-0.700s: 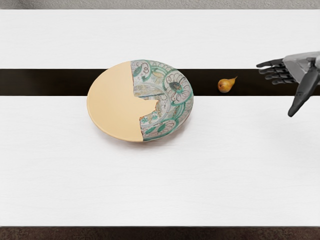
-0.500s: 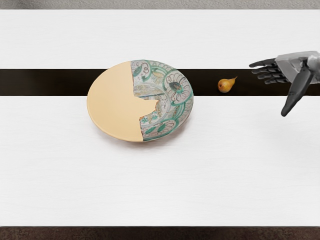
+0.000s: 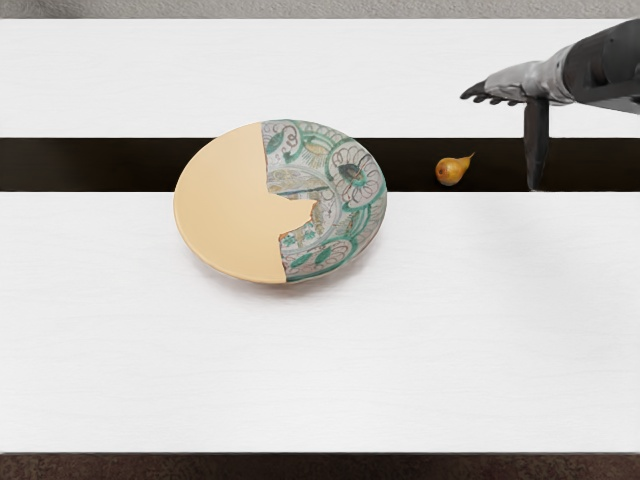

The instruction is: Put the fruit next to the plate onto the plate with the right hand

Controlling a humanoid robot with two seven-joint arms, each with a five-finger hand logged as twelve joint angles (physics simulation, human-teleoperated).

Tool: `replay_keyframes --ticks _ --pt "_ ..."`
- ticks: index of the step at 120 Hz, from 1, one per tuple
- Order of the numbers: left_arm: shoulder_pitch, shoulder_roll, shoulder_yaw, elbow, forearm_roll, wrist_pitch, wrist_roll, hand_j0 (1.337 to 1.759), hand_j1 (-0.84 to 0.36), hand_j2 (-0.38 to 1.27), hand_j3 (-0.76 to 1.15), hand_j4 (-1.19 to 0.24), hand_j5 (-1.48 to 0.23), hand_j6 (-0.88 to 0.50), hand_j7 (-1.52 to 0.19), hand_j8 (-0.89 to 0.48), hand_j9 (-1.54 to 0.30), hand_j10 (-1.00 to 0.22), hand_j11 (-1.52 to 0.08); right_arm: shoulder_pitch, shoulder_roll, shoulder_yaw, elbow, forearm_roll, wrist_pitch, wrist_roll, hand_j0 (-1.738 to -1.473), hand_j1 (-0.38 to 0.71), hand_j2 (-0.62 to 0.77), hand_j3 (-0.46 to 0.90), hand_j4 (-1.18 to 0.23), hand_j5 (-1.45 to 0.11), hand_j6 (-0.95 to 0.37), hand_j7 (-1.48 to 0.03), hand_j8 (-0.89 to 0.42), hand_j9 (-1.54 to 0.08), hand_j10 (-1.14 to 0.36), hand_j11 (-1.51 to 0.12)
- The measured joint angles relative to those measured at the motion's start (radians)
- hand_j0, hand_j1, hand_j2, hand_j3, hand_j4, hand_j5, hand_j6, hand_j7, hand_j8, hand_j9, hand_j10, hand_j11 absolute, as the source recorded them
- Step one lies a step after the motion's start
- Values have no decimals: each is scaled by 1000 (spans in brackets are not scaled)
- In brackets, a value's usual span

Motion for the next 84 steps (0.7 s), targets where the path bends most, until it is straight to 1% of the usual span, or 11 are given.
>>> replay_keyframes --ticks 11,20,32,41,53,72,78,84 --pt "0 0 0 0 0 0 0 1658 331 3 0 -15 -20 -16 -20 -16 -20 -15 -20 -8 74 -3 -21 -34 -49 -2 -1658 -349 0 0 -4 0 -5 0 -4 0 -3 0" --pt "0 0 0 0 0 0 0 1658 331 3 0 -15 -20 -16 -20 -16 -20 -15 -20 -18 141 -10 -67 -61 -68 -2 -1658 -349 0 0 -3 0 -5 0 -4 0 -3 0" --pt "0 0 0 0 0 0 0 1658 331 3 0 -15 -20 -16 -20 -16 -20 -15 -20 -35 228 -14 -151 -133 -80 -3 -1658 -349 0 0 -3 0 -5 0 -4 0 -2 0" --pt "0 0 0 0 0 0 0 1658 331 3 0 -15 -20 -15 -20 -15 -19 -15 -19 -53 274 -21 -188 -194 -105 -3 -1658 -349 0 0 -3 0 -4 0 -3 0 -2 0" --pt "0 0 0 0 0 0 0 1658 331 3 0 -15 -19 -15 -19 -15 -19 -15 -19 -79 309 -33 -210 -243 -151 -3 -1658 -349 0 0 -3 0 -4 0 -3 0 -2 0" --pt "0 0 0 0 0 0 0 1658 331 3 0 -15 -20 -15 -20 -15 -19 -15 -19 -131 327 -38 -228 -284 -242 -3 -1658 -348 0 0 -4 -2 -5 -1 -4 -1 -3 -1" --pt "0 0 0 0 0 0 0 1658 331 3 0 -15 -20 -16 -20 -15 -20 -15 -20 -147 344 -39 -253 -294 -259 -3 -1658 -345 0 0 -6 -5 -8 -5 -7 -5 -6 -5" --pt "0 0 0 0 0 0 0 1658 331 3 0 -16 -20 -16 -20 -16 -20 -16 -20 -161 372 -41 -299 -312 -269 -3 -1658 -342 0 0 -9 -8 -10 -8 -9 -8 -8 -8"
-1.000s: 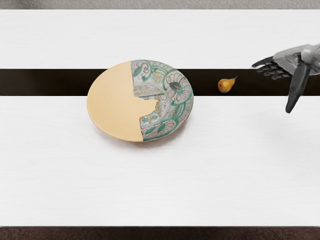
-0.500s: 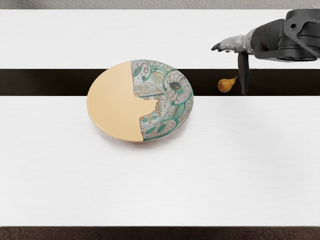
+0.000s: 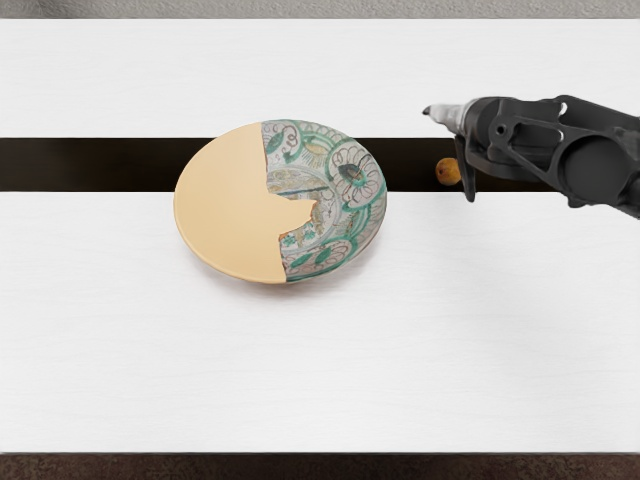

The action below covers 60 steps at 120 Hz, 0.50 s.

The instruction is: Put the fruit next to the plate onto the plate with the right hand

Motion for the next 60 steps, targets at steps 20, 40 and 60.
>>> replay_keyframes --ticks 20,40,60 --pt "0 0 0 0 0 0 0 1658 331 3 0 -16 -20 -16 -20 -16 -20 -16 -20 -17 71 -16 -101 -26 -26 0 -1658 -337 -1 0 -13 -14 -15 -14 -14 -14 -13 -14" --pt "0 0 0 0 0 0 0 1658 331 3 0 -16 -20 -16 -20 -16 -20 -15 -20 -15 132 -32 -180 -33 -51 0 -1658 -312 -5 0 -34 -41 -35 -41 -34 -41 -33 -41" --pt "0 0 0 0 0 0 0 1658 331 3 0 -16 -20 -16 -20 -16 -20 -16 -20 -11 208 -69 -302 -32 -78 0 -1658 -293 -8 0 -49 -61 -51 -61 -50 -61 -49 -61"
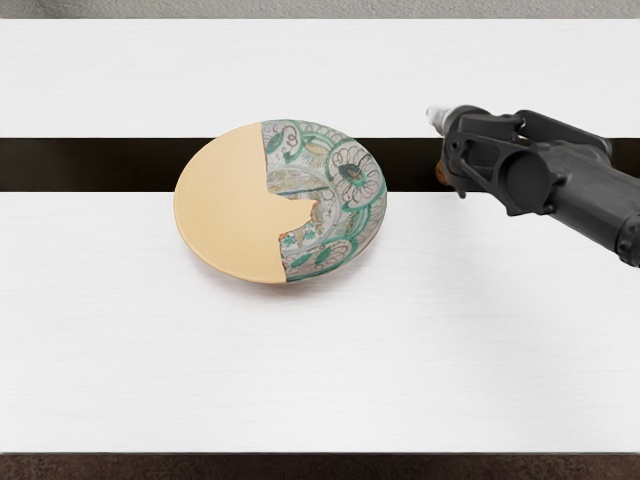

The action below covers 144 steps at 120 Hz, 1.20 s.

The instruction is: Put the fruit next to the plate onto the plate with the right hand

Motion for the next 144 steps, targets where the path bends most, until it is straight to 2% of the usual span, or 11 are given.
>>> replay_keyframes --ticks 43,63,97,117,144 --pt "0 0 0 0 0 0 0 1658 331 3 0 -15 -20 -16 -20 -16 -20 -15 -20 -9 34 -53 -69 7 -40 1 -1658 -172 -28 0 -150 -193 -151 -192 -151 -192 -150 -192" --pt "0 0 0 0 0 0 0 1658 331 3 0 -15 -20 -16 -20 -15 -20 -15 -19 -17 36 -93 -85 9 -67 75 -1658 -145 -33 0 -172 -222 -174 -221 -173 -222 -172 -222" --pt "0 0 0 0 0 0 0 1658 331 3 0 -16 -20 -16 -20 -16 -20 -16 -20 -39 35 -137 -98 45 -109 140 -1658 -138 -34 0 -179 -230 -180 -230 -179 -230 -178 -230" --pt "0 0 0 0 0 0 0 1658 331 3 0 -15 -20 -16 -20 -16 -20 -15 -20 -45 36 -151 -103 51 -110 156 -1658 -119 -37 0 -195 -251 -196 -251 -195 -251 -194 -251" --pt "0 0 0 0 0 0 0 1658 331 3 0 -15 -20 -16 -20 -16 -20 -15 -20 -59 36 -154 -104 55 -108 159 -1658 5 -58 0 -298 -385 -299 -385 -298 -385 -297 -385"
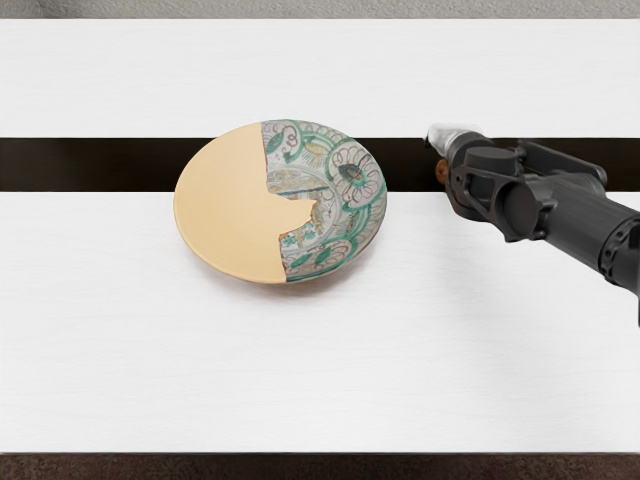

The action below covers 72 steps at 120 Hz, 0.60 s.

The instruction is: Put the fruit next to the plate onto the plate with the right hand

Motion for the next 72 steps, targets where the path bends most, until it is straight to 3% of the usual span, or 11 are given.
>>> replay_keyframes --ticks 28,52,72 --pt "0 0 0 0 0 0 0 1658 331 3 0 -16 -20 -16 -20 -16 -20 -16 -20 -10 0 -2 -44 0 -6 1 -1658 104 -74 0 -380 -492 -381 -492 -380 -492 -379 -492" --pt "0 0 0 0 0 0 0 1658 331 3 0 -15 -20 -16 -20 -16 -20 -15 -20 -16 30 -44 -155 7 -49 7 -1658 134 -80 0 -404 -524 -405 -524 -405 -524 -404 -524" --pt "0 0 0 0 0 0 0 1658 331 3 0 -16 -20 -16 -20 -16 -20 -15 -20 -17 37 -69 -188 13 -71 21 -1658 144 -81 0 -412 -535 -413 -535 -413 -535 -412 -535"
